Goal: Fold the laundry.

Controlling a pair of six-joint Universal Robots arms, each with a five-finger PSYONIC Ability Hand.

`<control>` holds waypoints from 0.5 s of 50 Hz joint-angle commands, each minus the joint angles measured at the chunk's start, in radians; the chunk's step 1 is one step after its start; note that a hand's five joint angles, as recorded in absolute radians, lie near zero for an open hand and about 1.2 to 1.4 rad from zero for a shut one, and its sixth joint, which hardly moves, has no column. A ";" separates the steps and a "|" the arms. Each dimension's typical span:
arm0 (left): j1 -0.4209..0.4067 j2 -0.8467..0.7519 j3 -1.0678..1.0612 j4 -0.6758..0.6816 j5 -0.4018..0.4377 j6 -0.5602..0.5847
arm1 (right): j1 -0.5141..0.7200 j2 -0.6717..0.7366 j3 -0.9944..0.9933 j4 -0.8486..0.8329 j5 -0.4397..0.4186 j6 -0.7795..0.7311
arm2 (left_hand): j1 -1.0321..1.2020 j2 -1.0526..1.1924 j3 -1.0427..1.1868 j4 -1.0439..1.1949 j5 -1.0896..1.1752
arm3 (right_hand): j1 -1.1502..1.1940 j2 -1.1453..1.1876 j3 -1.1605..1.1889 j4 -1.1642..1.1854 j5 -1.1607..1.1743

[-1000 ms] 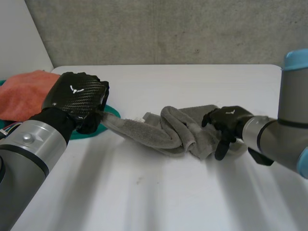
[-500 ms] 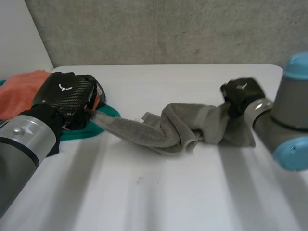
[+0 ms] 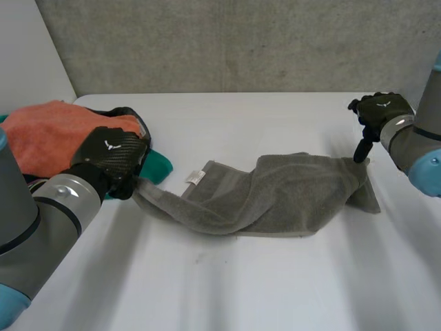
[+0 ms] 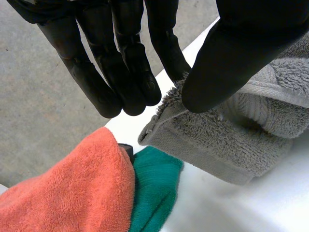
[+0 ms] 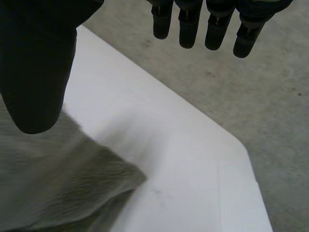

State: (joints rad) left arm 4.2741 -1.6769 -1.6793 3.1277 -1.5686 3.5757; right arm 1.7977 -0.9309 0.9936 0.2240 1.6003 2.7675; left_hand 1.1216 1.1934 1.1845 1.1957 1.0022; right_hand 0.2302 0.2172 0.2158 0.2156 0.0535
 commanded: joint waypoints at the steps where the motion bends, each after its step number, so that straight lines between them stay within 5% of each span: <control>1: 0.003 0.019 -0.003 -0.001 0.004 -0.011 | 0.037 -0.215 0.270 0.070 -0.118 -0.129 | 0.275 0.203 0.212 0.201 0.219 | 0.235 0.248 0.249 0.249 0.237; 10: 0.003 0.054 -0.005 -0.004 0.009 -0.017 | 0.084 -0.253 0.520 0.091 -0.189 -0.211 | 0.275 0.203 0.212 0.201 0.219 | 0.314 0.327 0.329 0.329 0.316; 25: 0.012 0.055 -0.005 -0.004 0.012 -0.018 | 0.160 -0.074 0.589 -0.301 -0.116 -0.120 | 0.275 0.203 0.212 0.201 0.219 | 0.381 0.394 0.396 0.396 0.383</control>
State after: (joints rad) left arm 4.2803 -1.6196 -1.6843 3.1231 -1.5569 3.5572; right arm 1.9393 -1.0818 1.5929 0.0465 1.4379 2.6398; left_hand 1.1217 1.1935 1.1845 1.1957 1.0022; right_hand 0.4549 0.4306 0.4561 0.4633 0.2927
